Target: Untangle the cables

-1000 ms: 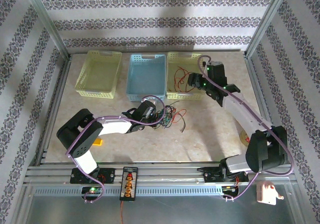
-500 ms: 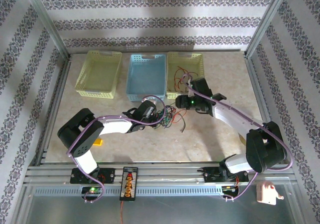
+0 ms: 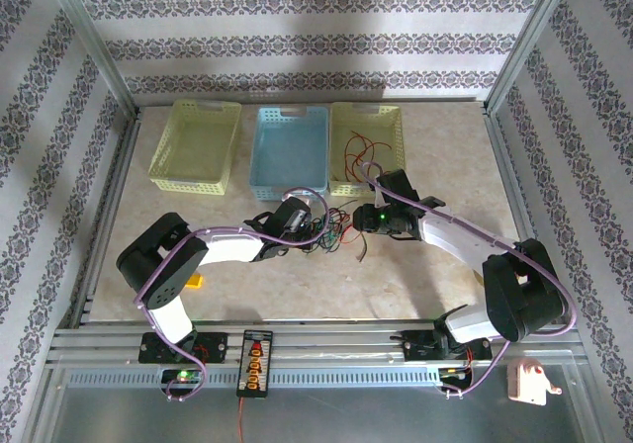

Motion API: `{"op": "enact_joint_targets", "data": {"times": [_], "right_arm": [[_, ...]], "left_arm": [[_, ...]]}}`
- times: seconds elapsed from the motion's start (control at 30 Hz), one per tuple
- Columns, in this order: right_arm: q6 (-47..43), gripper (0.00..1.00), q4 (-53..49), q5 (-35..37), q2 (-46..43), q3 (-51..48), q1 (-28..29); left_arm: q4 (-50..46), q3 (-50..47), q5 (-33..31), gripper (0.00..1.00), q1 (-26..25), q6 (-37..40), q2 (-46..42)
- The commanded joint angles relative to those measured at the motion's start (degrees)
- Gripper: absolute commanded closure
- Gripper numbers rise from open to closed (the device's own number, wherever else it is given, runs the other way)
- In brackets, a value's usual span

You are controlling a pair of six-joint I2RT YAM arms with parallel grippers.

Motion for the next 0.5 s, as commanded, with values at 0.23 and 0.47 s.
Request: {"op": "enact_joint_targets", "data": {"times": [0.23,0.47], "right_arm": [[1.84,0.61,2.36,-3.02,-5.79,-5.31,-6.39],[2.10,0.61,4.72,-5.69,-3.15,-6.34,-5.17]], "left_arm": [[-1.42,1.28,0.24,1.00,-0.98,0.73,1.46],[-1.55,1.62,0.51,1.00,-0.98,0.60,2.03]]}}
